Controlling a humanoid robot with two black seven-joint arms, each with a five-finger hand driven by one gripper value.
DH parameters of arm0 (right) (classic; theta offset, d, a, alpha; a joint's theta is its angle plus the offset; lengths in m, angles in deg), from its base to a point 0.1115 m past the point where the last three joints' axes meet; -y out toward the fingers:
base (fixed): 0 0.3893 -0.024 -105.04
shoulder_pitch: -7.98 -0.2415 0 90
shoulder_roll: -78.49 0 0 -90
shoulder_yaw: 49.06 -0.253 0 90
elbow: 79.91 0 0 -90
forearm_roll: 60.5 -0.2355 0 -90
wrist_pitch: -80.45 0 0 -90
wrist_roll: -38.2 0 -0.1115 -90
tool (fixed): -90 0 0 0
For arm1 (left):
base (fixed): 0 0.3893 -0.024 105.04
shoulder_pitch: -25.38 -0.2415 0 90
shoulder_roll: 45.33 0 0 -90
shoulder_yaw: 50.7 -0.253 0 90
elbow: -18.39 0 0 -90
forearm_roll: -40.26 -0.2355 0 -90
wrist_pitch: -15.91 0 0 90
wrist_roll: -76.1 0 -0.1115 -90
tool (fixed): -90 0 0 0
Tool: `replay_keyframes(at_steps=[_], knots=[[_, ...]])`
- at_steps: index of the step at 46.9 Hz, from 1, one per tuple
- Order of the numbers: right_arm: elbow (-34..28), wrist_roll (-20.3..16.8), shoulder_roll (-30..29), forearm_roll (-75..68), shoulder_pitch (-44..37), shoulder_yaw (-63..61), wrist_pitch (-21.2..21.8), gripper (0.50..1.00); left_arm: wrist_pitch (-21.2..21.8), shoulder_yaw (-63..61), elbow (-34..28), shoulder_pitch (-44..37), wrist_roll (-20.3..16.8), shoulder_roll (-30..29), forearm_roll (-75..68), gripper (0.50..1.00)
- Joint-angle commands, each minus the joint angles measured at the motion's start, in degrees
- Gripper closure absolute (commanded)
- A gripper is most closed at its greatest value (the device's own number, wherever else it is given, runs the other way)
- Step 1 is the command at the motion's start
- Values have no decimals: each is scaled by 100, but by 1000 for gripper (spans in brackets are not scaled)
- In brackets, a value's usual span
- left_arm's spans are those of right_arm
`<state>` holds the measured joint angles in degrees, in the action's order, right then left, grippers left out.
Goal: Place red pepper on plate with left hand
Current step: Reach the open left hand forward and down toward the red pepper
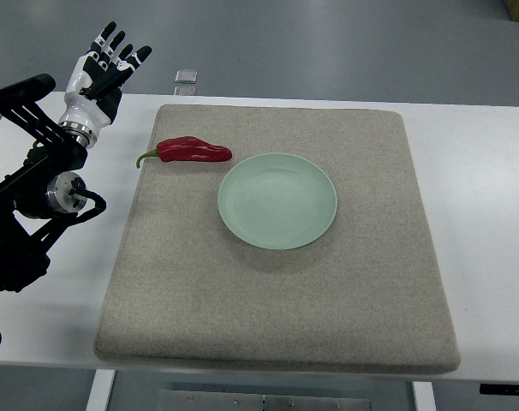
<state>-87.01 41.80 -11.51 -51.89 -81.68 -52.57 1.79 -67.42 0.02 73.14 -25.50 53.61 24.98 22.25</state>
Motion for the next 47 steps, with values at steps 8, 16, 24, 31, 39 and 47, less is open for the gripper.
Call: replay_keyframes(at_steps=[8,16,24,31,39,47], knots=[[-1,0,0,0,1,0,0,568,475,-219,0,192,35,-79,-1669,570],[7,0,0,0,-7,0,0,568,844,-703,-175,395,52,-176,-2882,600],[-1,0,0,0,2,0,0,568,810,-826,-220,518,52,-317,-3516,587],[7,0,0,0,2,0,0,568,739,-1125,-211,676,52,-431,-3806,555],[-1,0,0,0,2,0,0,568,529,-1556,-228,834,17,-581,-4158,508],[7,0,0,0,2,0,0,568,555,-1565,-263,834,87,-581,-4851,525]])
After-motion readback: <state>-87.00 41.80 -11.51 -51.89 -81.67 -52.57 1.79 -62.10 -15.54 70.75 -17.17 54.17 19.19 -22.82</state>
